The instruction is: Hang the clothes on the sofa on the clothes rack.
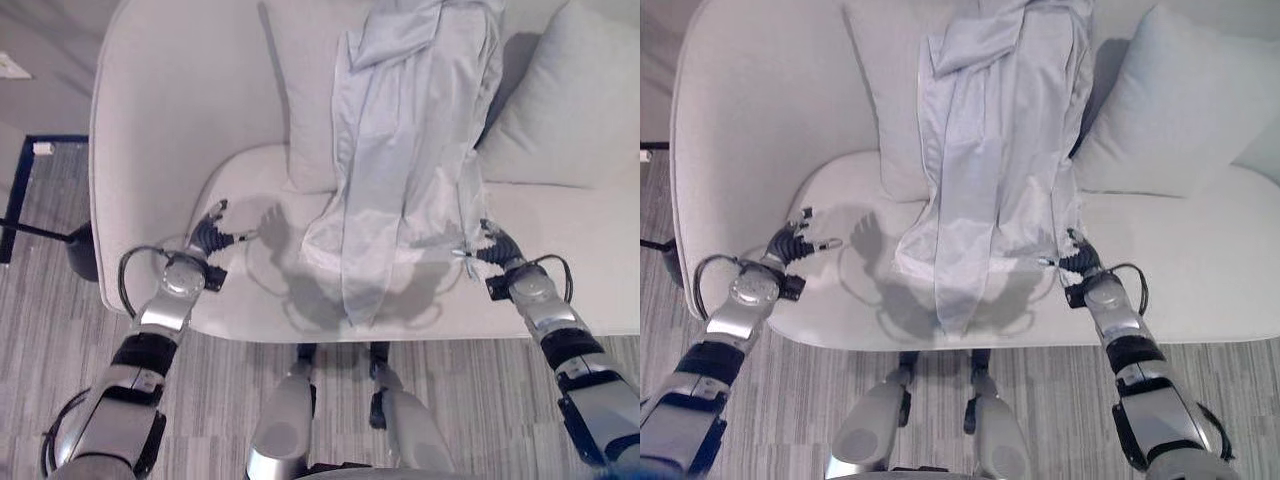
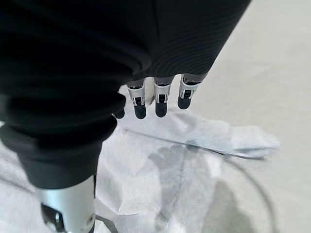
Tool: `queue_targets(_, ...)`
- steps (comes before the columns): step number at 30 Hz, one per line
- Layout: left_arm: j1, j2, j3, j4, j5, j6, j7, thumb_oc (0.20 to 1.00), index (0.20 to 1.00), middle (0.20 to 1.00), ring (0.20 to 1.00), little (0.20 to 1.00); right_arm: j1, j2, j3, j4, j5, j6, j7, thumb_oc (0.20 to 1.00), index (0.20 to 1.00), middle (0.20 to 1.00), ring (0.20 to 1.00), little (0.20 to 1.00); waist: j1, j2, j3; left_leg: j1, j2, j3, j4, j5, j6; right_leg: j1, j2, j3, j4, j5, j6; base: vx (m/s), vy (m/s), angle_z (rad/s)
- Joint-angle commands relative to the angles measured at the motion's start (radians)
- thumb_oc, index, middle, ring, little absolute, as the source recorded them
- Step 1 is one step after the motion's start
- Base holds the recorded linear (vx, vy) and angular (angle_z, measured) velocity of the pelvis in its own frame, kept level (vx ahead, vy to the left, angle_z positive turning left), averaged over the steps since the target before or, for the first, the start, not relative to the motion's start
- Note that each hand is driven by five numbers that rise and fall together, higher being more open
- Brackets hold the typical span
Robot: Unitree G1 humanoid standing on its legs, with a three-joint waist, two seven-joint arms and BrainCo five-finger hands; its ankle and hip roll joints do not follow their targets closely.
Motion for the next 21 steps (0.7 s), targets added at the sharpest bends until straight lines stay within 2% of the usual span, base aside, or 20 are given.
queue_targets(1, -0.074, 0.041, -0.02, -0.01, 0.001, -0.042, 0.059, 1.0, 1.0, 1.0, 1.0, 1.0, -0.062, -0.125, 0.01, 0.004, 0.035, -0.022, -0.056, 1.0, 1.0, 1.0, 1.0, 1.0, 0.045, 0.086, -0.009, 0.109, 0.05, -0.071, -0.166, -0.022, -0.019, 0.131, 0.015, -0.006, 0.002, -0.127, -0.038, 0.0, 0.0, 0.0)
queue_targets(4, -0.166, 0.083, -0.037, -0.021, 0.006, -0.04, 0.089, 1.0, 1.0, 1.0, 1.0, 1.0, -0.13, -0.158, 0.024, -0.015, 0.041, -0.026, -0.077, 1.0, 1.0, 1.0, 1.0, 1.0, 0.049, 0.081, 0.022, 0.094, 0.051, -0.085, -0.166, -0.021, -0.019, 0.117, 0.019, 0.003, 0.002, -0.127, -0.038, -0.01, 0.013, -0.07)
queue_targets(7, -0.187, 0.09, -0.03, -0.049, 0.01, -0.043, 0.106, 1.0, 1.0, 1.0, 1.0, 1.0, -0.131, -0.159, 0.01, -0.047, 0.05, -0.03, -0.084, 1.0, 1.0, 1.0, 1.0, 1.0, 0.049, 0.08, 0.028, 0.097, 0.05, -0.092, -0.166, -0.022, -0.018, 0.123, 0.02, 0.011, 0.002, -0.127, -0.038, 0.02, 0.029, -0.1)
queue_targets(11, -0.14, 0.089, 0.016, -0.148, 0.023, -0.036, 0.11, 1.0, 1.0, 1.0, 1.0, 1.0, -0.051, -0.136, -0.045, -0.151, 0.038, -0.036, -0.089, 1.0, 1.0, 1.0, 1.0, 1.0, 0.055, 0.076, -0.007, 0.106, 0.039, -0.095, -0.166, -0.028, -0.011, 0.168, 0.008, 0.018, 0.004, -0.105, -0.036, 0.06, 0.077, -0.15)
queue_targets(13, -0.113, 0.066, 0.038, -0.19, 0.026, -0.036, 0.109, 1.0, 1.0, 1.0, 1.0, 1.0, 0.006, -0.148, -0.076, -0.213, 0.027, -0.039, -0.082, 1.0, 1.0, 1.0, 1.0, 1.0, 0.044, 0.115, -0.02, 0.136, 0.049, -0.098, -0.166, -0.012, -0.009, 0.115, 0.027, 0.059, 0.16, -0.098, -0.036, 0.1, 0.202, -0.26)
queue_targets(14, -0.105, 0.053, 0.048, -0.201, 0.025, -0.037, 0.108, 1.0, 1.0, 1.0, 1.0, 1.0, 0.021, -0.155, -0.091, -0.235, 0.027, -0.039, -0.084, 1.0, 1.0, 1.0, 1.0, 1.0, 0.035, 0.134, -0.017, 0.151, 0.055, -0.102, -0.166, -0.013, -0.008, 0.092, 0.039, 0.076, 0.192, -0.103, -0.033, 0.05, 0.121, -0.24)
queue_targets(15, -0.104, 0.052, 0.049, -0.202, 0.026, -0.036, 0.107, 1.0, 1.0, 1.0, 1.0, 1.0, 0.023, -0.157, -0.092, -0.237, 0.027, -0.038, -0.084, 1.0, 1.0, 1.0, 1.0, 1.0, 0.036, 0.136, -0.017, 0.152, 0.056, -0.102, -0.166, -0.014, -0.008, 0.092, 0.04, 0.076, 0.195, -0.105, -0.034, 0.18, 0.057, -0.17)
queue_targets(16, -0.077, 0.042, 0.079, -0.237, 0.035, -0.039, 0.114, 1.0, 1.0, 1.0, 1.0, 1.0, 0.063, -0.168, -0.123, -0.274, 0.011, -0.036, -0.084, 1.0, 1.0, 1.0, 1.0, 1.0, 0.011, 0.156, -0.01, 0.207, 0.065, -0.119, -0.166, -0.035, -0.009, 0.05, 0.018, 0.067, 0.128, -0.108, -0.046, 0.21, -0.018, 0.07)
queue_targets(17, -0.062, 0.041, 0.085, -0.237, 0.039, -0.038, 0.114, 1.0, 1.0, 1.0, 1.0, 1.0, 0.068, -0.166, -0.125, -0.278, 0.011, -0.034, -0.084, 1.0, 1.0, 1.0, 1.0, 1.0, 0.002, 0.165, -0.003, 0.219, 0.073, -0.128, -0.166, -0.042, -0.008, 0.017, 0.016, 0.06, 0.099, -0.108, -0.048, 0.26, -0.049, 0.09)
queue_targets(19, -0.049, 0.048, 0.099, -0.247, 0.044, -0.036, 0.116, 1.0, 1.0, 1.0, 1.0, 1.0, 0.076, -0.168, -0.133, -0.288, 0.013, -0.033, -0.086, 1.0, 1.0, 1.0, 1.0, 1.0, -0.012, 0.169, 0.012, 0.237, 0.085, -0.142, -0.166, -0.057, -0.007, -0.045, 0.008, 0.052, 0.019, -0.106, -0.048, 0.17, -0.109, 0.02)
queue_targets(21, -0.027, 0.077, 0.125, -0.224, 0.047, -0.032, 0.122, 1.0, 1.0, 1.0, 1.0, 1.0, 0.061, -0.19, -0.116, -0.258, 0.012, -0.029, -0.099, 1.0, 1.0, 1.0, 1.0, 1.0, -0.03, 0.184, 0.028, 0.252, 0.106, -0.143, -0.166, -0.065, -0.001, -0.091, 0.013, 0.061, 0.013, -0.097, -0.036, 0.13, -0.138, -0.01)
